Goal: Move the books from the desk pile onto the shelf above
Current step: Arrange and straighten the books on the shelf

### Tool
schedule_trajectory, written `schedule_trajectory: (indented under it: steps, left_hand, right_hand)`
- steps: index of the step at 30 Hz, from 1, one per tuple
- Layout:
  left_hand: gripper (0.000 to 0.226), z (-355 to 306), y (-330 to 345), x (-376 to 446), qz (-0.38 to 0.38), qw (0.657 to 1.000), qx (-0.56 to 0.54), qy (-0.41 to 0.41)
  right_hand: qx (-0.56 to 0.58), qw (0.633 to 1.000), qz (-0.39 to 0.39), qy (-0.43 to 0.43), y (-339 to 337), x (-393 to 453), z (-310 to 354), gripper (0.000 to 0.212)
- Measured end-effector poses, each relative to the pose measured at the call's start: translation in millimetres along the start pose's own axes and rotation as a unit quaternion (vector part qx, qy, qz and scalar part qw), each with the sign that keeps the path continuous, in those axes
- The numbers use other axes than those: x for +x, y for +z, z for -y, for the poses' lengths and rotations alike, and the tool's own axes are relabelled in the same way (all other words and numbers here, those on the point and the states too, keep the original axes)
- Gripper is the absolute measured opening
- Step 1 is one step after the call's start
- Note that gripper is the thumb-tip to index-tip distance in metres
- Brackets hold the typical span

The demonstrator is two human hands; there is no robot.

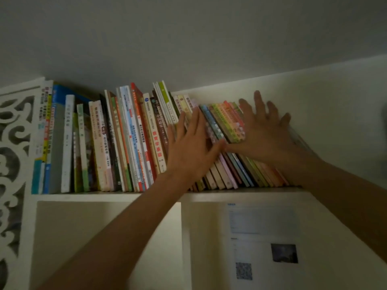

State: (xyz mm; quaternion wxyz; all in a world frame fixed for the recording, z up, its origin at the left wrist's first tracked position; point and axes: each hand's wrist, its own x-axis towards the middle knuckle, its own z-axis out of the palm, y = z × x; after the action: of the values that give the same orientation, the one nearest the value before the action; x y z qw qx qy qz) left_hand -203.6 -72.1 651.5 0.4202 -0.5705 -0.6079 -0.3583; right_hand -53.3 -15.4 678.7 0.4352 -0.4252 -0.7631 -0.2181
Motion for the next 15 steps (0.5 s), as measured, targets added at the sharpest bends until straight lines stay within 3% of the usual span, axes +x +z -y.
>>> schedule_trajectory:
  steps: [2, 5, 9, 15]
  left_hand:
    - [0.101, 4.1, -2.2, -12.6, 0.038, 0.998, 0.048, 0.024]
    - [0.113, -1.9, -3.6, -13.1, 0.068, 0.995, 0.064, 0.019]
    - [0.12, -3.3, -11.0, -0.9, 0.082, 0.983, 0.16, 0.046]
    - [0.122, -22.2, -6.1, 15.6, 0.108, 0.971, 0.214, 0.024]
  right_hand:
    - [0.023, 1.0, -0.003, -0.019, -8.8, -6.3, -8.4, 0.119]
    - [0.002, 0.999, -0.009, 0.032, -19.0, -18.5, -36.3, 0.123]
    - [0.138, 0.977, 0.125, 0.108, -17.5, -42.5, -70.2, 0.124]
    - [0.179, 0.979, 0.0, 0.092, 8.1, -38.6, -61.3, 0.058]
